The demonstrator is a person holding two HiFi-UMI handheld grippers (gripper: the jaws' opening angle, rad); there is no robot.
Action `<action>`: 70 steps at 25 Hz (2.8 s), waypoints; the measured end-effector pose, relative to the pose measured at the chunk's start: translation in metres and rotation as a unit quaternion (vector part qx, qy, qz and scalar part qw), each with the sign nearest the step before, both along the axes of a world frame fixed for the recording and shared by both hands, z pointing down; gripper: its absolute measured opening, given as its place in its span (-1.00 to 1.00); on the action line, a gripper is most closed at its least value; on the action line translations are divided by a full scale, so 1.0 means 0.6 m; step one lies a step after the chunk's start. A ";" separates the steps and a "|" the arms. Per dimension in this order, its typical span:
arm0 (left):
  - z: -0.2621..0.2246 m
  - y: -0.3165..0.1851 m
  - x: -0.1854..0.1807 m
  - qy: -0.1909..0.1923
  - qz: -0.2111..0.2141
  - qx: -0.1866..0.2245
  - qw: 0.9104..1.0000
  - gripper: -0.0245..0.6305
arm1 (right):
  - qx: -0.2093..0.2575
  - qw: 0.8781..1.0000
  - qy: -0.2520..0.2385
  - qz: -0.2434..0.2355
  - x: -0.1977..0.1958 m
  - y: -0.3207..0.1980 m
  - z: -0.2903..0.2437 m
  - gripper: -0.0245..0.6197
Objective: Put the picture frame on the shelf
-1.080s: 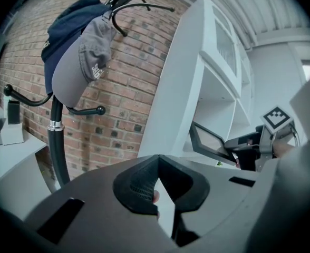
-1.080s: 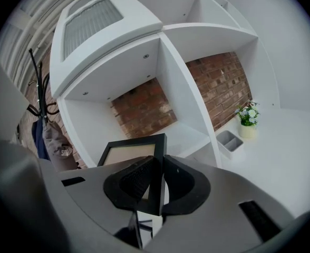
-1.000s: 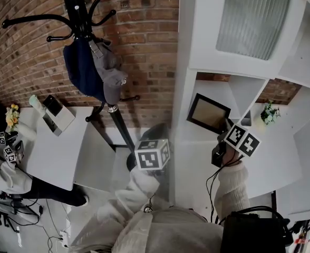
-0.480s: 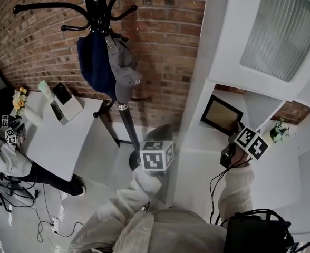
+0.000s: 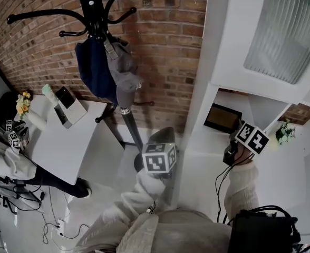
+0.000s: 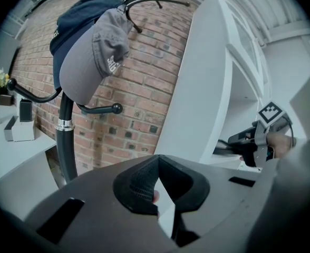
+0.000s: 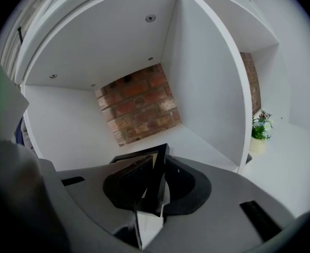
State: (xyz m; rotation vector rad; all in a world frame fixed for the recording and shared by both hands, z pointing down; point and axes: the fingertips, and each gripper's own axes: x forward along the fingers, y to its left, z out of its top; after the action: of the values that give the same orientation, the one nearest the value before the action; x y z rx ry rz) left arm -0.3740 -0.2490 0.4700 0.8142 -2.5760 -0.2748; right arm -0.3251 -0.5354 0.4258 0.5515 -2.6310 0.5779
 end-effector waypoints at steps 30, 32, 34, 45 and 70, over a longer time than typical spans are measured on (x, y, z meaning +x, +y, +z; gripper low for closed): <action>0.063 -0.033 0.113 0.055 0.043 0.010 0.997 -0.90 | -0.047 0.999 0.012 0.016 0.151 0.029 0.056 -0.72; 0.066 -0.026 0.123 0.057 0.043 0.007 0.997 -0.90 | -0.053 0.998 0.016 0.006 0.157 0.049 0.068 -0.74; 0.073 -0.017 0.133 0.059 0.046 0.003 0.997 -0.90 | -0.062 0.998 0.020 -0.003 0.163 0.070 0.082 -0.75; 0.129 0.050 0.184 0.088 0.086 -0.033 0.992 -0.90 | -0.093 0.994 0.029 -0.045 0.194 0.214 0.161 -0.84; 0.127 0.027 0.266 0.085 0.131 -0.053 0.986 -0.90 | -0.074 0.992 0.040 -0.093 0.268 0.273 0.192 -0.85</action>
State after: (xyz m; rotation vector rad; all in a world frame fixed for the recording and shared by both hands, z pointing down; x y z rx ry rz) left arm -0.2146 -0.2330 0.5462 1.0308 -2.2738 -0.1193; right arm -0.1645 -0.3715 0.5409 0.2760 -2.5036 0.6699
